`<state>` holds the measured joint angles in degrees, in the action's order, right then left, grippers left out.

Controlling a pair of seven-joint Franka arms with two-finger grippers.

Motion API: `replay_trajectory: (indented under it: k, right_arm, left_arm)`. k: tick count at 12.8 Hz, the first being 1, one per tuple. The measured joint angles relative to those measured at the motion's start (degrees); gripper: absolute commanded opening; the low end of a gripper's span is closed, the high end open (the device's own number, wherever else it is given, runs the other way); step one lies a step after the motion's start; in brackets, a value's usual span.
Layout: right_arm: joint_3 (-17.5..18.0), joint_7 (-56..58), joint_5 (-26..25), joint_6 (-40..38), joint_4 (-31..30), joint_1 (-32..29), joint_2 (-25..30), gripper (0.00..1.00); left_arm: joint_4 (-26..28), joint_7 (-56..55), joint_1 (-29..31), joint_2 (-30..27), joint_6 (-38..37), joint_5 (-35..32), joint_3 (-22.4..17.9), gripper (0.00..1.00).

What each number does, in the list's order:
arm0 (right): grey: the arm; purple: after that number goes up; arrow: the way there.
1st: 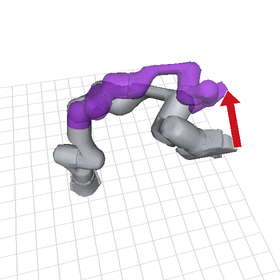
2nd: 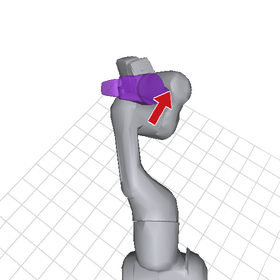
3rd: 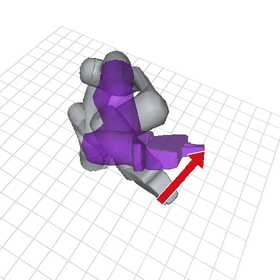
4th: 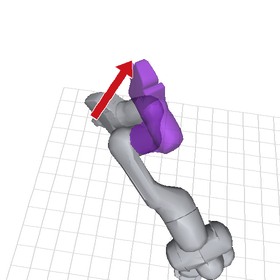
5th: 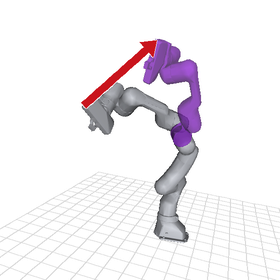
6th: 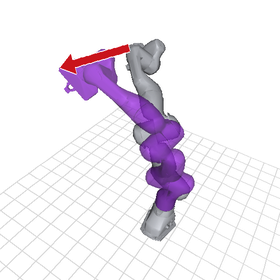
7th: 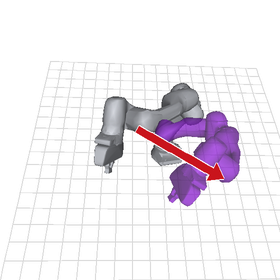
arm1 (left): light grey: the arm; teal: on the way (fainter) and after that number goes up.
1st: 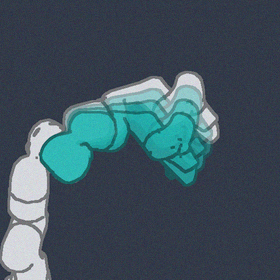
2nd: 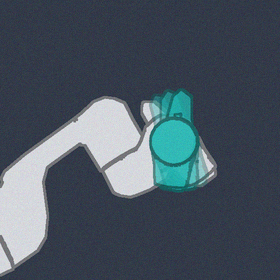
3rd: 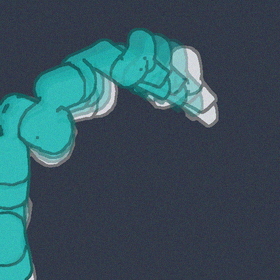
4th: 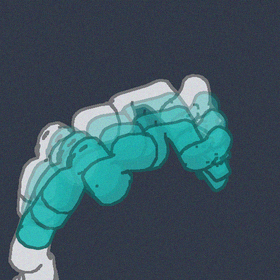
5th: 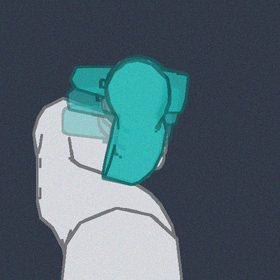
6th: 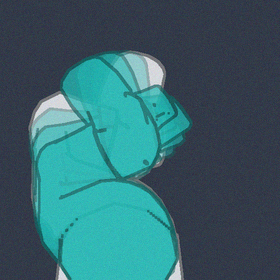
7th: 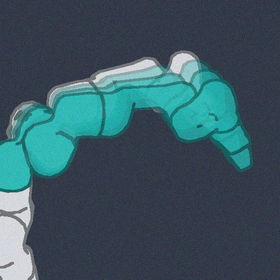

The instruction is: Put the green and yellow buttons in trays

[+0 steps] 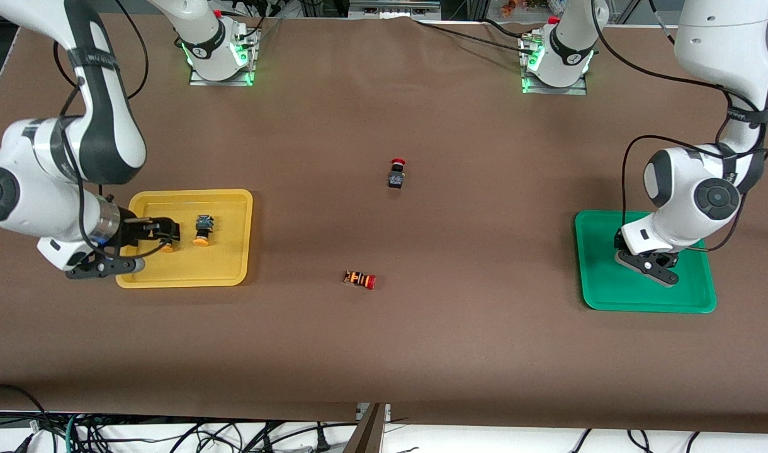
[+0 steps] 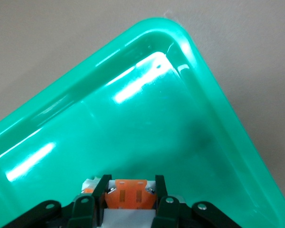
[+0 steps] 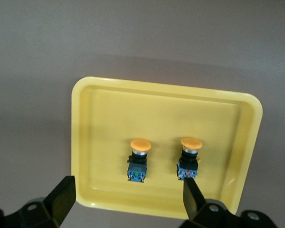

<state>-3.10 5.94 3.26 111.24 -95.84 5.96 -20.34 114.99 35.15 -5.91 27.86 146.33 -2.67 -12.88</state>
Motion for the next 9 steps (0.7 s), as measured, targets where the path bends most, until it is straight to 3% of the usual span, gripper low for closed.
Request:
replay_trajectory:
  k: [2,3,4,5,9]
  right_arm:
    - [0.3,0.0,-1.4,0.0,-1.9,-0.3,3.2,1.0]
    - [0.4,0.0,-2.5,0.0,-2.4,-0.6,4.5,1.0]
    - [0.4,0.0,-3.1,0.0,-2.8,-0.9,5.9,1.0]
    - [0.6,0.0,-3.3,0.0,-3.5,-1.5,7.3,1.0]
    - [2.4,0.1,-3.6,-1.4,-6.8,-3.1,12.9,1.0]
  left_arm:
    - [1.6,0.0,0.4,0.9,3.8,0.0,-0.2,0.24]
    - [2.2,0.0,0.6,1.4,5.5,0.0,-0.2,0.29]
    - [2.5,0.0,0.7,2.0,6.9,0.0,-0.2,0.52]
    - [2.6,0.0,0.7,2.6,7.5,0.0,-0.2,1.0]
    - [2.5,0.0,0.7,3.0,8.0,0.0,-0.2,1.0]
